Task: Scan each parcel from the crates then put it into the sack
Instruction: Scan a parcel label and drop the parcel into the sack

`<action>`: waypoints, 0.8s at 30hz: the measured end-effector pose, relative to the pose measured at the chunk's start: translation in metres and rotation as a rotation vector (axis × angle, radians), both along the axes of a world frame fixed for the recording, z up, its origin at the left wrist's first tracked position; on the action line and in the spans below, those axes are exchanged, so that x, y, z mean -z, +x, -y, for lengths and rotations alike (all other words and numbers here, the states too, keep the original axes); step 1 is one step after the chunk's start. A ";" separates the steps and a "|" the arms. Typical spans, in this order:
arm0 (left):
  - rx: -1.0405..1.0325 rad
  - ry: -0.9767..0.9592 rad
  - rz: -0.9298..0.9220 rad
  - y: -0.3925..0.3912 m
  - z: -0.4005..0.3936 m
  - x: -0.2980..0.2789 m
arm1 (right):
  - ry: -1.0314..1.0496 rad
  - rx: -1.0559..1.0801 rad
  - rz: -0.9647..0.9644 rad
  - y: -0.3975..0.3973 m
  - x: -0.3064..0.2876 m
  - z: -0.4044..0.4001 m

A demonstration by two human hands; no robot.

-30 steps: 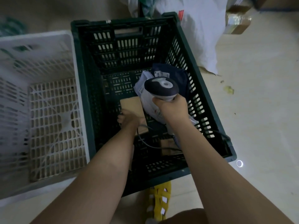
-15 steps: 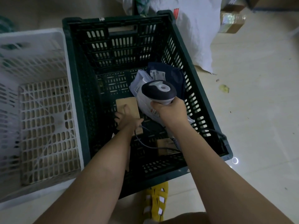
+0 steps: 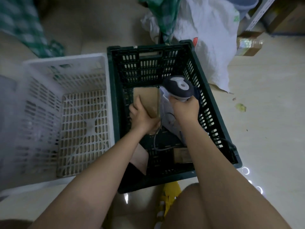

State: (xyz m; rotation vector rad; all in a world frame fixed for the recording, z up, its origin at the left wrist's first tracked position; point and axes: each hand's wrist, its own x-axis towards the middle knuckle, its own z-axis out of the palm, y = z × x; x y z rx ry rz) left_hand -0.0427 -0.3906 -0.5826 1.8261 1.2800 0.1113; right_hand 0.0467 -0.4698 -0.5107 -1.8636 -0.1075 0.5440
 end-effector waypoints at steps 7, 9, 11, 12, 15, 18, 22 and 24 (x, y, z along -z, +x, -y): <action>-0.077 0.135 0.258 -0.072 -0.004 -0.118 | 0.251 0.216 0.032 -0.057 -0.064 0.010; -0.130 0.130 0.319 -0.098 0.001 -0.152 | 0.282 0.177 0.030 -0.077 -0.086 0.017; -0.178 0.113 0.380 -0.126 0.006 -0.183 | 0.304 0.110 0.041 -0.096 -0.111 0.025; -0.197 0.103 0.404 -0.139 0.009 -0.196 | 0.320 0.075 0.043 -0.105 -0.123 0.029; -0.258 0.069 0.484 -0.174 0.018 -0.228 | 0.380 -0.039 0.023 -0.132 -0.157 0.039; -0.310 0.002 0.585 -0.201 0.027 -0.252 | 0.386 -0.132 -0.028 -0.153 -0.176 0.046; -0.360 -0.147 0.720 -0.223 0.037 -0.275 | 0.414 -0.203 -0.085 -0.175 -0.189 0.054; -0.365 -0.196 0.765 -0.229 0.038 -0.280 | 0.456 -0.213 -0.118 -0.182 -0.194 0.056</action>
